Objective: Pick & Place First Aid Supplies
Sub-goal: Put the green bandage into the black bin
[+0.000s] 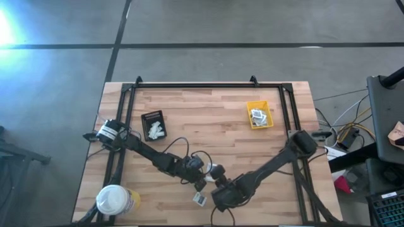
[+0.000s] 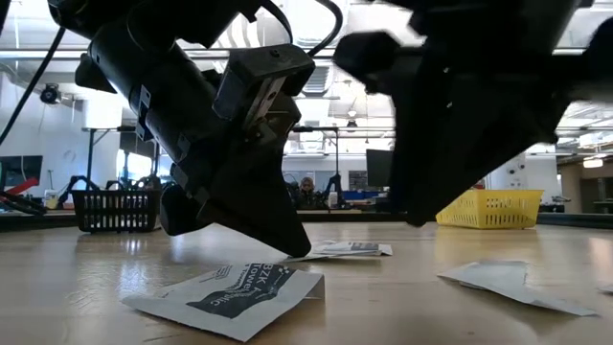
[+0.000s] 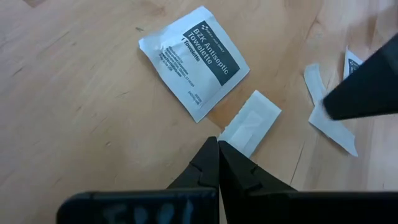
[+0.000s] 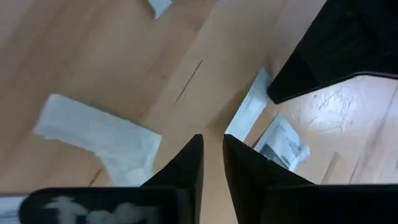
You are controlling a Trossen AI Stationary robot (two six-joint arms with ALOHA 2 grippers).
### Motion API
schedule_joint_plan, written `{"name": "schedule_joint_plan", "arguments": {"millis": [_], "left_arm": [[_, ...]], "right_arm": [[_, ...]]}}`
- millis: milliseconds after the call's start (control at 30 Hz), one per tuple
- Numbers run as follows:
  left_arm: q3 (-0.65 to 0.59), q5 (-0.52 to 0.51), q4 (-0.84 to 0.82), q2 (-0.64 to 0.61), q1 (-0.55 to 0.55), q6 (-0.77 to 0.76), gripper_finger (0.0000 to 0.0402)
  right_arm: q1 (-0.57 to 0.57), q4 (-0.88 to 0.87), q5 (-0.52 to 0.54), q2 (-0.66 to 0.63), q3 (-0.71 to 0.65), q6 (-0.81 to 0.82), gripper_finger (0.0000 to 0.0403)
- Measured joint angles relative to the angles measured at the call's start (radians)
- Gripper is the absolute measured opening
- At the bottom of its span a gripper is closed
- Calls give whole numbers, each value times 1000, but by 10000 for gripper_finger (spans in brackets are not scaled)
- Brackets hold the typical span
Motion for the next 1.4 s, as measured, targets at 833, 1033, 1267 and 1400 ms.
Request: {"name": "schedule_joint_plan", "arguments": {"millis": [833,1033,1267,1400], "left_arm": [[1,-6,3,0,0,-22,1],[1,-8,10,0,0,-25,2],[1,-8,14,0,0,-27,2],[1,-8,14,0,0,-27,2]], "right_arm": [[-38,115,19,41,-42,-20,97],[-46,123,7,41,-54,3,89],[-55,125,57,41,-58,8,79],[-67,119,71,41,-60,9,73]]}}
